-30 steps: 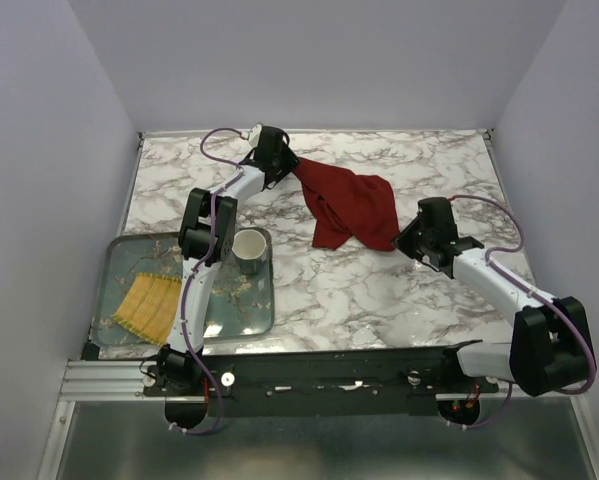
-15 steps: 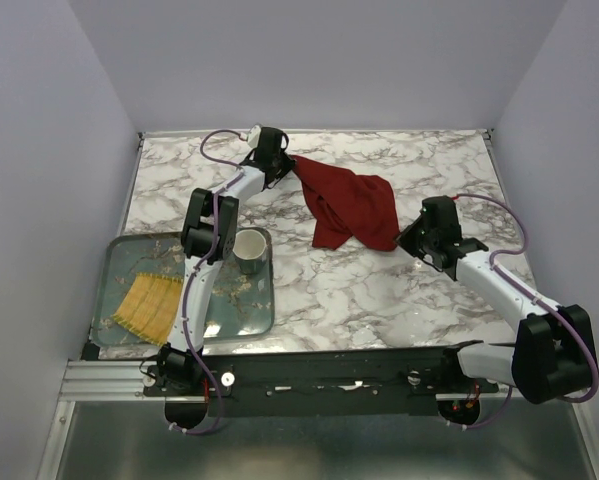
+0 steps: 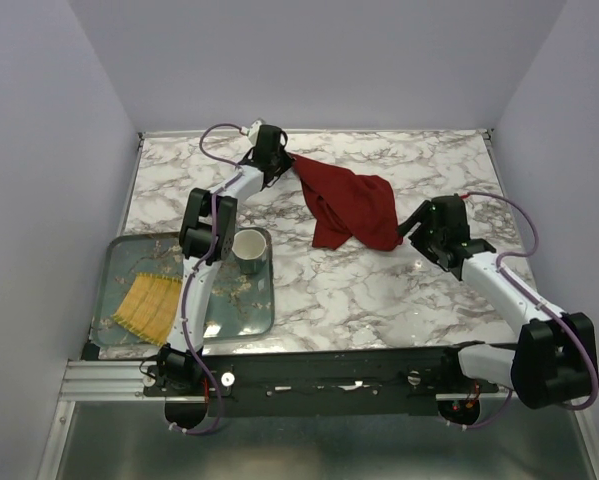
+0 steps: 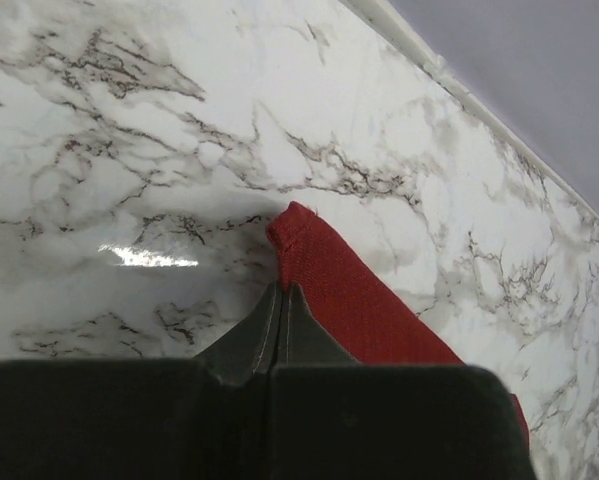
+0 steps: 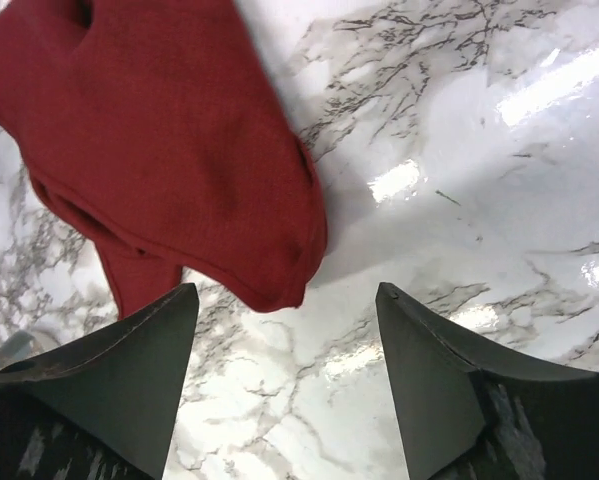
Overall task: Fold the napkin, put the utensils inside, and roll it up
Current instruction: Flatten the napkin out, then fold the napkin
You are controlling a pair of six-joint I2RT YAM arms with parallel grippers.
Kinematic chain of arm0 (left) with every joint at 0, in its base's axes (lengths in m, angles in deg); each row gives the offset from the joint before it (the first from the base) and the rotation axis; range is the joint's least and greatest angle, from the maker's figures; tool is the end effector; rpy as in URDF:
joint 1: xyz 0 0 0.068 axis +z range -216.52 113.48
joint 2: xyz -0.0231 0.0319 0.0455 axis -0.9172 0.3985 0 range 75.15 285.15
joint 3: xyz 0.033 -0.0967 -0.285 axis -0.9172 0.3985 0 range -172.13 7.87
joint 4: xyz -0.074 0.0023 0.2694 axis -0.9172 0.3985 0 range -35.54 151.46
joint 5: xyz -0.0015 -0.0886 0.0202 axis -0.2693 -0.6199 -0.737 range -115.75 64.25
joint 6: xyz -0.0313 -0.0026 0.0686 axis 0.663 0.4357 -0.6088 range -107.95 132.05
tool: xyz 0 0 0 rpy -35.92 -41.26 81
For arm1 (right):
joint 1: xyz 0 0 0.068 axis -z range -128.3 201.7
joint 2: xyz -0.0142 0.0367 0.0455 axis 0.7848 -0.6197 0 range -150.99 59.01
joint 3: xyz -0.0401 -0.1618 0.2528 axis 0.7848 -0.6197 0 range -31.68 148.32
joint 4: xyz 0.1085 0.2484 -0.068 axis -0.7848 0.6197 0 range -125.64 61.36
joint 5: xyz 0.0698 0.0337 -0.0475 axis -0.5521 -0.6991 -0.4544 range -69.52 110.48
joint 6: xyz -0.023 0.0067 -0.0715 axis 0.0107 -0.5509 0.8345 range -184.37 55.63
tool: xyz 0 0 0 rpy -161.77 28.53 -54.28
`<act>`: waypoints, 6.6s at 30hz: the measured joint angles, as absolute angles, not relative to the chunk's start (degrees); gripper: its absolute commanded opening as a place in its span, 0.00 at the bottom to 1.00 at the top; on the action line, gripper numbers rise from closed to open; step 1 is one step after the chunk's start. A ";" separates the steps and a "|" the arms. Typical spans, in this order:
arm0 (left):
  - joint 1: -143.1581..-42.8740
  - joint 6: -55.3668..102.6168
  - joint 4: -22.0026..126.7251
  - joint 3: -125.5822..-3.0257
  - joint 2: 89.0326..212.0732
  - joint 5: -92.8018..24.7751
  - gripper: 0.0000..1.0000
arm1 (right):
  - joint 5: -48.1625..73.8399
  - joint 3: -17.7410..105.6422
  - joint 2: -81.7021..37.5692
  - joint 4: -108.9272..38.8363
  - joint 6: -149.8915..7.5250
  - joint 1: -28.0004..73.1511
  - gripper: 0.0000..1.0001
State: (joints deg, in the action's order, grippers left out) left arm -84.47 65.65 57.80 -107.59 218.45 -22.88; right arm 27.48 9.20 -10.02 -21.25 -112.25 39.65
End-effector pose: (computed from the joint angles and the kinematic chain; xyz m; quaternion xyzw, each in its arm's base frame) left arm 0.6056 -0.1929 0.1481 -0.2783 0.8253 -0.2693 0.4110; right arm 0.2722 0.0501 0.2244 0.3044 0.8619 0.1522 0.3760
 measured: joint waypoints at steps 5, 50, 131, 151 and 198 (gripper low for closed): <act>-84.47 65.85 55.79 -102.83 216.77 -23.66 0.00 | 25.67 10.07 -17.56 -22.36 -112.53 40.48 0.47; -105.26 45.61 46.02 -64.56 132.88 -28.47 0.00 | 25.41 39.38 41.10 -6.93 -89.95 41.22 0.01; -100.97 52.91 71.57 -113.19 219.06 -31.45 0.51 | 17.96 53.33 -59.11 -5.97 -97.03 60.06 0.40; -100.36 50.13 77.97 -92.38 185.64 -28.43 0.61 | 20.27 49.77 -37.78 -3.37 -82.24 44.96 0.66; -90.46 47.86 81.19 -60.89 138.02 -20.45 0.66 | 22.15 76.02 -72.93 1.16 -80.47 3.10 0.51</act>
